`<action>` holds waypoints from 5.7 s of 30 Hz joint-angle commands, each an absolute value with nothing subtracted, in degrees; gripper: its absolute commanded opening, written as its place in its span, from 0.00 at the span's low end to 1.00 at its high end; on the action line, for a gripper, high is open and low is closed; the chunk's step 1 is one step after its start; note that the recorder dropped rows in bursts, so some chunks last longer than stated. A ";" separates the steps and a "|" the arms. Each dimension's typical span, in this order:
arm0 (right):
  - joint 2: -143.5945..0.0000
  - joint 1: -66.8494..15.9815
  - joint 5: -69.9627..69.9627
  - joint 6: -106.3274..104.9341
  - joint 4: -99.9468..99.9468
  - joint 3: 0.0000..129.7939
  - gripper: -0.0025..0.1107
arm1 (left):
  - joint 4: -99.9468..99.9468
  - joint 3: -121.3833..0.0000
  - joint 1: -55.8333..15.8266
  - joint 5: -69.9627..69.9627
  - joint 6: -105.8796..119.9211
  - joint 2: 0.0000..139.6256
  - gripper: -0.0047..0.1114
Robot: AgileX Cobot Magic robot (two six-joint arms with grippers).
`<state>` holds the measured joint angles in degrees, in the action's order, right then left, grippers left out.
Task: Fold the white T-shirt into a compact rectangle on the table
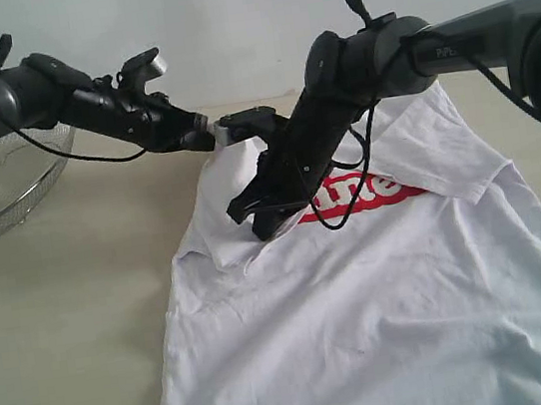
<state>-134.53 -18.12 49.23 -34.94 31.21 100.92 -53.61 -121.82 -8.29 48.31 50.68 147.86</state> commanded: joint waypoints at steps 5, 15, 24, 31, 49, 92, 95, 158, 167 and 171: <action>-134.48 -17.91 53.62 -33.64 28.77 100.70 0.02 | -62.65 -121.98 -8.51 35.33 55.05 151.51 0.08; -134.48 -17.91 57.36 -30.08 22.77 100.70 0.02 | -61.64 -121.98 -7.93 32.79 56.67 152.96 0.08; -133.05 -17.91 53.51 -31.66 26.84 101.29 0.02 | -51.64 -121.98 -5.97 34.96 51.04 146.40 0.08; -129.47 -16.68 38.88 -27.96 22.10 103.66 0.02 | -42.96 -121.31 -8.42 54.68 42.41 140.48 0.08; -132.09 -15.89 45.88 -25.99 22.07 103.56 0.02 | -35.59 -113.00 -14.03 41.09 38.27 144.49 0.08; -137.20 -16.55 40.14 -5.58 9.12 103.66 0.02 | -34.46 -112.89 -10.51 43.33 35.34 144.49 0.08; -137.10 -16.55 43.18 -1.84 4.02 103.66 0.02 | -33.96 -112.89 -10.26 43.33 35.34 144.49 0.08; -84.23 23.07 56.82 -26.92 18.87 46.24 0.02 | -64.59 -24.83 -4.71 25.83 46.64 72.28 0.08; -90.37 26.80 65.37 -27.02 16.71 48.68 0.02 | -87.20 -16.12 -13.84 26.65 70.88 72.50 0.08; -90.37 26.80 67.32 -26.90 14.24 48.68 0.02 | -88.06 -16.12 -18.11 23.54 71.20 72.75 0.08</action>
